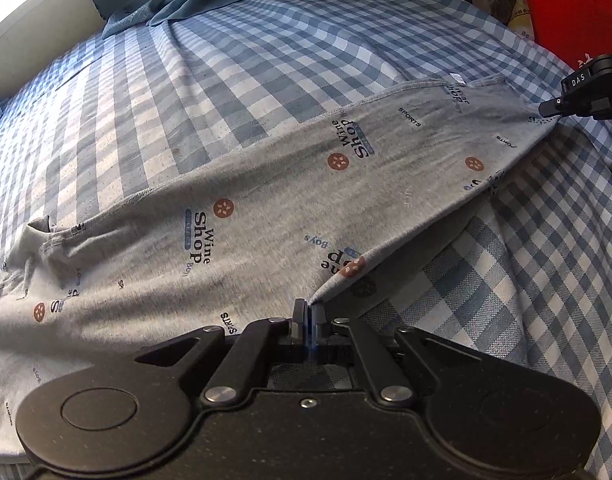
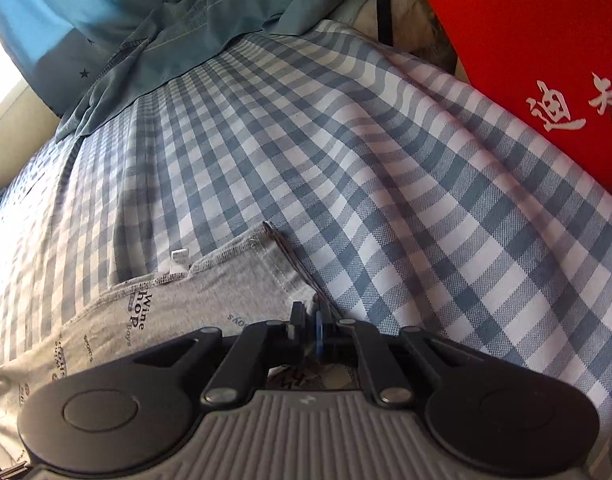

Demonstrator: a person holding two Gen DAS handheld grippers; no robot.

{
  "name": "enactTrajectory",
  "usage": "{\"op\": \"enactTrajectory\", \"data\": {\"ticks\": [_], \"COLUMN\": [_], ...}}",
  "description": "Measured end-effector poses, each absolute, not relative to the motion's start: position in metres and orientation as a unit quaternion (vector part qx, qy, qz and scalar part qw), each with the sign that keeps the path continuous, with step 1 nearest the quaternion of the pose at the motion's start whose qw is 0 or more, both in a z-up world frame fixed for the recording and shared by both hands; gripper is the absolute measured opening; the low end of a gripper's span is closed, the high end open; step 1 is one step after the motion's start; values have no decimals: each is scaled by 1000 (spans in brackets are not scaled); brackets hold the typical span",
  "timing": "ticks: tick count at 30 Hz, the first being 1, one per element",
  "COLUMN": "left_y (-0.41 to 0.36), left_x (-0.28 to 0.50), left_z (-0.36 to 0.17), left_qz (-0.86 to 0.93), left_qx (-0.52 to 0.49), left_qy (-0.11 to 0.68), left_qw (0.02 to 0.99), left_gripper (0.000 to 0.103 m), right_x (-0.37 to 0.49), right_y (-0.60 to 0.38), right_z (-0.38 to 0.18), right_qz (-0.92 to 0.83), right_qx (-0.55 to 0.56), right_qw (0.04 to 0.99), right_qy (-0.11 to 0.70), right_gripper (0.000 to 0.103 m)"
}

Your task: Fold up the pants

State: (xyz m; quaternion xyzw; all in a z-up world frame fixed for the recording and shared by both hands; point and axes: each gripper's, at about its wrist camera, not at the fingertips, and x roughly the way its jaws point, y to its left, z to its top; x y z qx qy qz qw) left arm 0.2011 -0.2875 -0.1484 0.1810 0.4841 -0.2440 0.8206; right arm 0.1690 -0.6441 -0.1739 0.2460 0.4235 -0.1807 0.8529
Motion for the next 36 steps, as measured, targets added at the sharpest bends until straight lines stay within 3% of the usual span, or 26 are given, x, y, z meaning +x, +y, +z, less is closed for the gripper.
{"op": "enactTrajectory", "data": {"ticks": [7,9,11,12,15,17,19,25,36], "left_y": [-276,-271,-265,-260,-244,-230,-211,-134,62], "left_x": [201,200,199,199,198,196,192,178,178], "left_z": [-149,-147,-143,-141,-134,-129,-125,-113,-109], "left_qz": [-249,-241,-226,-214,-180,-151,-115,-28,106], "left_qx": [117,93,74,61,25,6,-5,-6,-20], "left_qy": [508,509,506,505,507,503,503,498,490], "left_qw": [816,821,829,834,843,851,857,867,865], "left_gripper": [20,30,50,54,73,87,93,98,100], "right_x": [171,169,167,165,161,157,153,152,142], "right_y": [-638,-633,-625,-620,-600,-581,-556,-474,-344], "right_z": [-174,-168,-162,-158,-150,-146,-144,-148,-146], "right_qz": [-183,-183,-186,-187,-172,-157,-133,-61,-30], "right_qx": [229,218,200,193,183,176,165,128,119], "right_qw": [849,851,855,857,861,867,874,880,876], "right_qy": [440,441,441,440,441,438,438,452,466], "right_gripper": [12,22,44,58,72,88,93,100,102]}}
